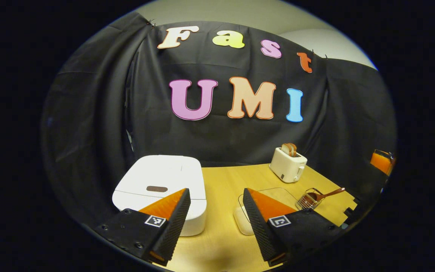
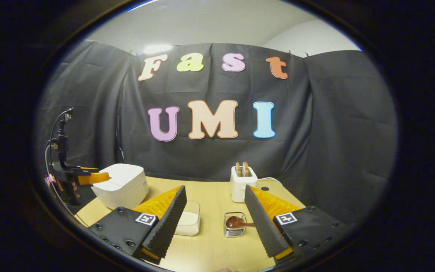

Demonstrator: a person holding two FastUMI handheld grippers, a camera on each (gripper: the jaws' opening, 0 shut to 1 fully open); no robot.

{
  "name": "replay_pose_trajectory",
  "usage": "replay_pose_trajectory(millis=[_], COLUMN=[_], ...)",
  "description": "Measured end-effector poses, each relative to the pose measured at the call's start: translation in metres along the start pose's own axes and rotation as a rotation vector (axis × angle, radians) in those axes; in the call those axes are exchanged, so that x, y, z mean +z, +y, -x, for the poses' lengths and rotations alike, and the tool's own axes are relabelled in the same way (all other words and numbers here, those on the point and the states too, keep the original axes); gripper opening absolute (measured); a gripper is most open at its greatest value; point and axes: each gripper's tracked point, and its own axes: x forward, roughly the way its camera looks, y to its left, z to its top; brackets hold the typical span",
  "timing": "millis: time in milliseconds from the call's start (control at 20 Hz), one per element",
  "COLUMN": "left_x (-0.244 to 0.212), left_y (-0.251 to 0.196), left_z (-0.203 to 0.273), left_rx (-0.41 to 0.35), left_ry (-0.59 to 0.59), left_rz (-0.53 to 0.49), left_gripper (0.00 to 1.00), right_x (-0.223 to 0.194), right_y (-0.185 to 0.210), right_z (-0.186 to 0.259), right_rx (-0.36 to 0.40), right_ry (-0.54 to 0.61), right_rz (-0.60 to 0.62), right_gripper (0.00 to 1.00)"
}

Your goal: Close the left gripper, press the button to open the rice cooker; take a wooden spoon from the chopstick holder with the right hand, scoop a spoonful of rice and pour it into the rice cooker, then put the wooden spoon back into the chopstick holder.

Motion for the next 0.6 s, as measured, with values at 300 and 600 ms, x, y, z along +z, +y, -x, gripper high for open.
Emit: replay_pose_trajectory(millis=[300, 600], left_x=[0.001, -0.004], left_y=[-0.015, -0.02], left_z=[0.024, 0.034], left_rx=[-0.013, -0.011], left_ry=[-0.008, 0.0], left_rz=[0.011, 0.028], left_gripper=[0.93, 0.94], right_x=[0.002, 0.007], right_y=[-0.028, -0.039], right_z=[0.032, 0.048], right_rx=[-0.044, -0.071], right_ry=[-0.013, -0.04], right_rz=[-0.011, -0.023], right_gripper=[0.96, 0.96])
